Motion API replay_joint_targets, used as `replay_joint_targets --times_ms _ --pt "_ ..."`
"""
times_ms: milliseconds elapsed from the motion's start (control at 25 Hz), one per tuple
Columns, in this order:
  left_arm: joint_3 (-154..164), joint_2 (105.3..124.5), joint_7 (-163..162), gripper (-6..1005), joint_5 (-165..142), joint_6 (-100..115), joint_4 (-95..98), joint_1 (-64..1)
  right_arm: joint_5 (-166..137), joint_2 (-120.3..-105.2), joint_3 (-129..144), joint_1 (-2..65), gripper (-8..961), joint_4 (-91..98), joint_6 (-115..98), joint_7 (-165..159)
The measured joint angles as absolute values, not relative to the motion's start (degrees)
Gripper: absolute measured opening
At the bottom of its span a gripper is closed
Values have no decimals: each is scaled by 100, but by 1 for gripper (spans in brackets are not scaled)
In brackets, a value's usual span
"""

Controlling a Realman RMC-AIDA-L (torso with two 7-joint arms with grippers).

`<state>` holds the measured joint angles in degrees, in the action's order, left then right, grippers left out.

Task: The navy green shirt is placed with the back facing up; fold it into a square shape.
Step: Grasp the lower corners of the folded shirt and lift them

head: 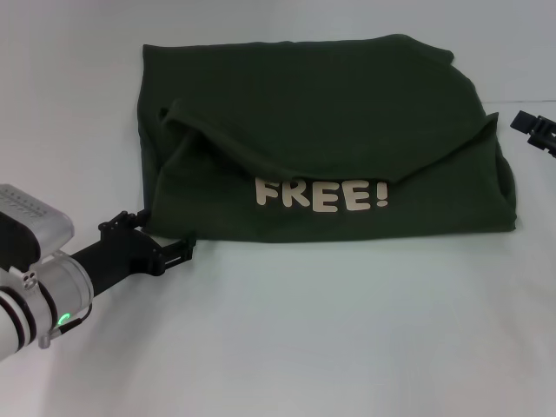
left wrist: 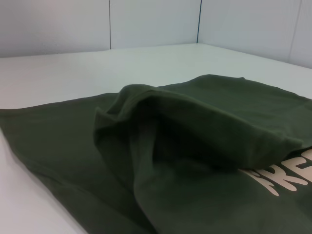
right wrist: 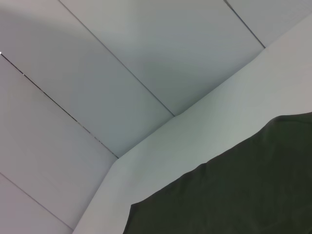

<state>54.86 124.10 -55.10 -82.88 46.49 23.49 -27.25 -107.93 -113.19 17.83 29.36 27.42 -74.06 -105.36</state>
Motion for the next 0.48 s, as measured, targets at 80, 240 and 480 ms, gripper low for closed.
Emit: replay_joint_targets --times_ms 80,240,480 --pt "5531 12410 -5511 870 -8288 4649 2349 -2723 -10793 -11322 1784 2935 727 2742 -7406 -10532" --pt "5543 12409 -5516 812 -8283 4647 2393 -2695 -10793 -11325 1784 2918 726 2742 -7409 -10530" --pt "5523 12399 -5588 604 -8271 4646 2407 -2711 -10793 -11328 1784 2880 723 2742 -7438 -10529"
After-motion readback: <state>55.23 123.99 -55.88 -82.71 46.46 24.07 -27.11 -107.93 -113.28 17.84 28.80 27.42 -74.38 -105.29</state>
